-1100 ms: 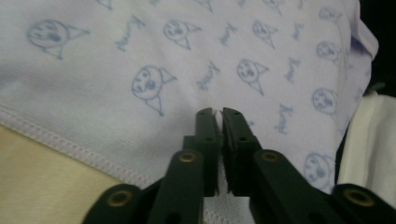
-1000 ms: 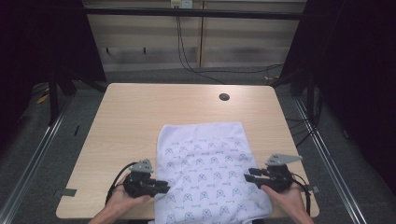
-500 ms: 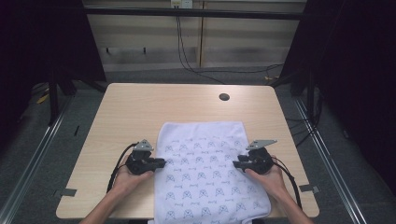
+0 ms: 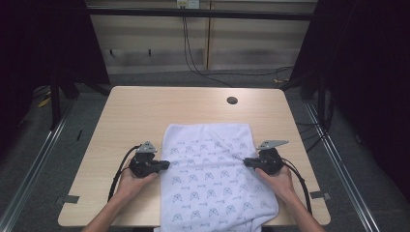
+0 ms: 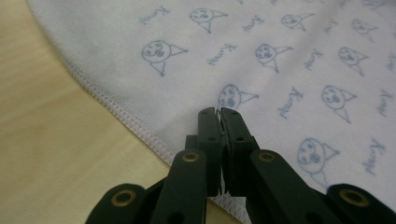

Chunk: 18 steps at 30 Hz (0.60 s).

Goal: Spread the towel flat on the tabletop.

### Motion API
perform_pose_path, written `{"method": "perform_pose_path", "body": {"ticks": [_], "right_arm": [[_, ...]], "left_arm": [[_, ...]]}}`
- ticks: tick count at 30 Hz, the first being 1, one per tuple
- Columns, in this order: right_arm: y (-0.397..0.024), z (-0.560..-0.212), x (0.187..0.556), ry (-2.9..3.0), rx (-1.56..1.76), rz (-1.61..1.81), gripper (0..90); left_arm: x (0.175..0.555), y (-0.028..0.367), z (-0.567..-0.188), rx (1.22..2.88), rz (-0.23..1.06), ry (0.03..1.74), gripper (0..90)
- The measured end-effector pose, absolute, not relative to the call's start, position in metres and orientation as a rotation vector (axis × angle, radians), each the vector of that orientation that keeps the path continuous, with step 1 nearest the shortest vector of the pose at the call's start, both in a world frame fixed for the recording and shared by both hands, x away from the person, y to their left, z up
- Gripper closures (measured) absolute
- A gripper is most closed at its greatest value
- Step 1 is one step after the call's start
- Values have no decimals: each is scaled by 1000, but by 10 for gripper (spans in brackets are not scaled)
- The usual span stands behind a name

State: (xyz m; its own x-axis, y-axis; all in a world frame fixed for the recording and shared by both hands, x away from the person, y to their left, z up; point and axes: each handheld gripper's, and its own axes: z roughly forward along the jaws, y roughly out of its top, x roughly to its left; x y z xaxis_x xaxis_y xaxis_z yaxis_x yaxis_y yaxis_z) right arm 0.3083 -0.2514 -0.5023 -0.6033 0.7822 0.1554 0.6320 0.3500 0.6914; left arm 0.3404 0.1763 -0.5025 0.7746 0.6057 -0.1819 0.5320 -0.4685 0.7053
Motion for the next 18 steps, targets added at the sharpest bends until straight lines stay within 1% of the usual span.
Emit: {"method": "perform_pose_path", "body": {"ticks": [1, 5, 6, 7, 9, 10, 11, 12, 15, 18], "right_arm": [[-250, -503, 311, 2405, 1298, 1115, 842], [-239, -502, 306, 2431, 1262, 1106, 848], [-236, -501, 302, 2457, 1254, 1107, 857], [-229, -500, 287, 2509, 1207, 1117, 872], [-223, -500, 275, 2542, 1177, 1126, 876], [-223, -500, 275, 2542, 1177, 1126, 876], [-219, -499, 267, 2566, 1157, 1116, 881], [-213, -497, 253, 2605, 1133, 1119, 882], [-209, -496, 238, 2637, 1122, 1129, 880], [-211, -496, 234, 2625, 1125, 1130, 873]], "left_arm": [[344, 177, -503, 2153, 136, 865, 879], [348, 185, -505, 2134, 124, 886, 892], [347, 188, -504, 2145, 138, 887, 892], [345, 190, -503, 2153, 150, 881, 893], [342, 195, -502, 2176, 139, 862, 897], [339, 200, -502, 2179, 102, 846, 897], [336, 205, -502, 2176, 83, 845, 900], [326, 211, -503, 2163, 29, 830, 900], [310, 213, -501, 2181, 27, 815, 899], [300, 211, -499, 2208, 62, 792, 865]]}}
